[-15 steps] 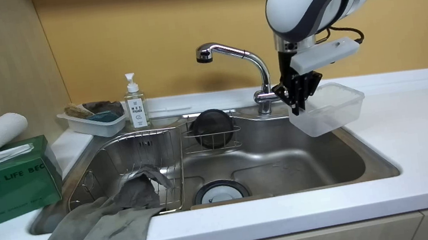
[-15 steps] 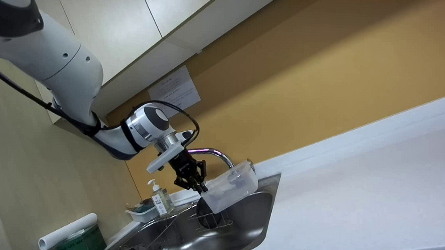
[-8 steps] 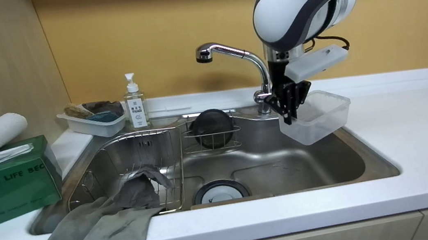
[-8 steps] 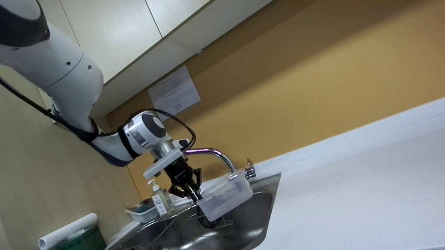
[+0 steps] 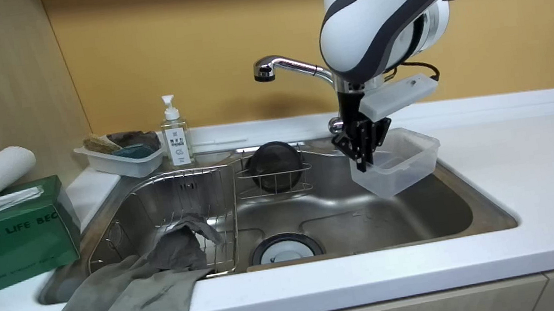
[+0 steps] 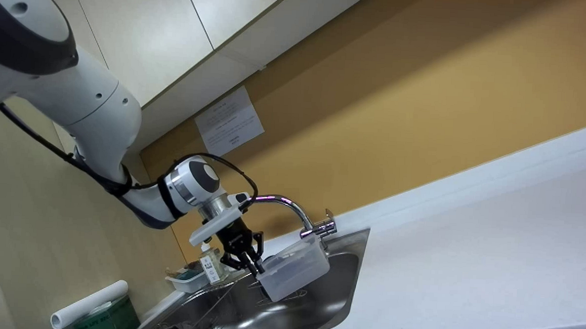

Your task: Put the clear bowl in the sink.

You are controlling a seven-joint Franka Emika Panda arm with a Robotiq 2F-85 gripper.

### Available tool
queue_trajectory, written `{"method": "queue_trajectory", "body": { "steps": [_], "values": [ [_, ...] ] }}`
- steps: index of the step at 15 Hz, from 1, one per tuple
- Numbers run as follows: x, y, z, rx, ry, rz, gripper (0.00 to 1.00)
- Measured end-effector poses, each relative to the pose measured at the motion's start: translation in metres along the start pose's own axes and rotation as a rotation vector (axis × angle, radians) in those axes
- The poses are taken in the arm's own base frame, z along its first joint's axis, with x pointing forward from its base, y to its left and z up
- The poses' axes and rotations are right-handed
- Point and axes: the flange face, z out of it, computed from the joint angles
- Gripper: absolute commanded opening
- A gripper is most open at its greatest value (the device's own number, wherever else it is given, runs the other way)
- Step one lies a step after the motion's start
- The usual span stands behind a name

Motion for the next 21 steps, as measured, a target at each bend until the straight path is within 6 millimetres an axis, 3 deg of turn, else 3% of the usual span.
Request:
{"method": "queue_trajectory", "body": {
  "steps": [7, 21],
  "values": [
    [0.025, -0.029, 0.026, 0.018, 0.008, -0.063, 0.04],
    [0.066, -0.019, 0.107, 0.028, -0.046, -0.111, 0.04]
  ]
}}
